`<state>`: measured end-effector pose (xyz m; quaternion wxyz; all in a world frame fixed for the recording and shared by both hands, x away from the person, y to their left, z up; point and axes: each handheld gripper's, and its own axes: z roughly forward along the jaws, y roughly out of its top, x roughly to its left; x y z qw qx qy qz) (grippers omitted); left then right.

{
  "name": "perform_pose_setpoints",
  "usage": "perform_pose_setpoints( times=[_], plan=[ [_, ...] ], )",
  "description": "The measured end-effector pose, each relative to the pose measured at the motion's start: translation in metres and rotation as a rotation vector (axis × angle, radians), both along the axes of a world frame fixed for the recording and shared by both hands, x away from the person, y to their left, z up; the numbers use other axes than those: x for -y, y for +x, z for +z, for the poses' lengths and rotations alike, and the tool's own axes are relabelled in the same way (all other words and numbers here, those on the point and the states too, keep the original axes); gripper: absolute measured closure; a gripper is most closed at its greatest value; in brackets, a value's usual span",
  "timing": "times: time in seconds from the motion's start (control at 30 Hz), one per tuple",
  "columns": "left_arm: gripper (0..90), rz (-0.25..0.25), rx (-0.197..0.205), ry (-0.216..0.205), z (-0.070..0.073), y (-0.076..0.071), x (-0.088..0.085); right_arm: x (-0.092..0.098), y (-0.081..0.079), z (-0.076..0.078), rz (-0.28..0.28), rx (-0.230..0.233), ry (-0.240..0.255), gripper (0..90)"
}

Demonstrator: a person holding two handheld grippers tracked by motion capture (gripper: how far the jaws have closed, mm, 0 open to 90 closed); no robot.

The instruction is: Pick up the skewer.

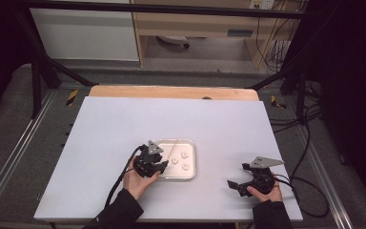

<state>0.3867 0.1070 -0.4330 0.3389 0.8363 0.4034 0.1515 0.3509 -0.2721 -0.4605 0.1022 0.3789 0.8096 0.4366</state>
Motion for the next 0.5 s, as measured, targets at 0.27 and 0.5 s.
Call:
perform_pose_setpoints(
  times=[0.27, 0.5],
  plan=[
    [76.3, 0.036, 0.013, 0.025, -0.008, 0.004, 0.008, 0.000, 0.000, 0.000, 0.001, 0.000, 0.001, 1.2],
    [82.3, 0.042, 0.018, 0.017, -0.011, 0.002, 0.010, 0.000, 0.000, 0.000, 0.001, 0.002, 0.000, 1.2]
  ],
)
